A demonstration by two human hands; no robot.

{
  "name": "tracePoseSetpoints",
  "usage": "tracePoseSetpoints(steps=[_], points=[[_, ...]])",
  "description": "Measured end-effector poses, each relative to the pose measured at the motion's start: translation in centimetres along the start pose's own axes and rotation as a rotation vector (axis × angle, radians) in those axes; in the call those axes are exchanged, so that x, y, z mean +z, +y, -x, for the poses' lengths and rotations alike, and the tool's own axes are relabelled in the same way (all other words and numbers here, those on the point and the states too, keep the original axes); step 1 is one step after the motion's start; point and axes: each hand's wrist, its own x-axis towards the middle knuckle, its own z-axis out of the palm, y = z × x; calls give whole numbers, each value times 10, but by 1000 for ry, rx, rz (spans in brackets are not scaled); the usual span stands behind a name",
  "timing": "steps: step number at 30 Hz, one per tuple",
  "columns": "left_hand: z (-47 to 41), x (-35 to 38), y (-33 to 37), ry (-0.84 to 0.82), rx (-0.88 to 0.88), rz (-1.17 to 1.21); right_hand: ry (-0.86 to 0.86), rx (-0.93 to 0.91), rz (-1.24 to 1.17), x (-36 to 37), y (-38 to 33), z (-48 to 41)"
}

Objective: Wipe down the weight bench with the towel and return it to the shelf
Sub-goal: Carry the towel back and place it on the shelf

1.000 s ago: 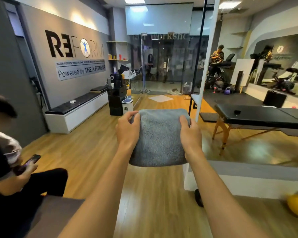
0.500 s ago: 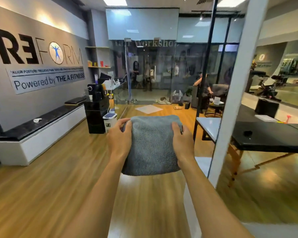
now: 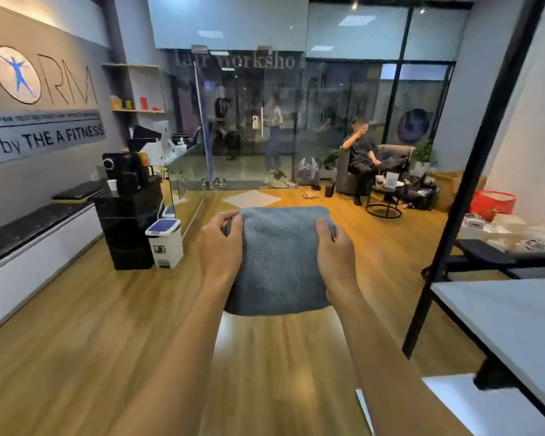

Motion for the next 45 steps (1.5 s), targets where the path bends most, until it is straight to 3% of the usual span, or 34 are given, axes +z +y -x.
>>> tracePoseSetpoints(steps=[5,9,15,23,30,35,40,45], points=[[-139,100,-42,-103,67,11,98,43,-14,50,20,-148],[-232,223,-78,-239,49,81,242,60,33,51,54,-274],[-334,427,-126,-373,58,143,402,73,57,23,131,-467],[-417,690,-110,-673,165,279,773,33,130,-73,174,-657],[-383,920,-66,-1042,214,516,1194,66,195,-199,213,-743],[-314,1035,-13,-1356,255,672,1510,107,295,-276,218,-749],[-217,1072,36,-1670,274,815,1812,190,405,-330,218,-707],[-131,1074,57,-1864,281,902,2048,202,425,-362,234,-655]])
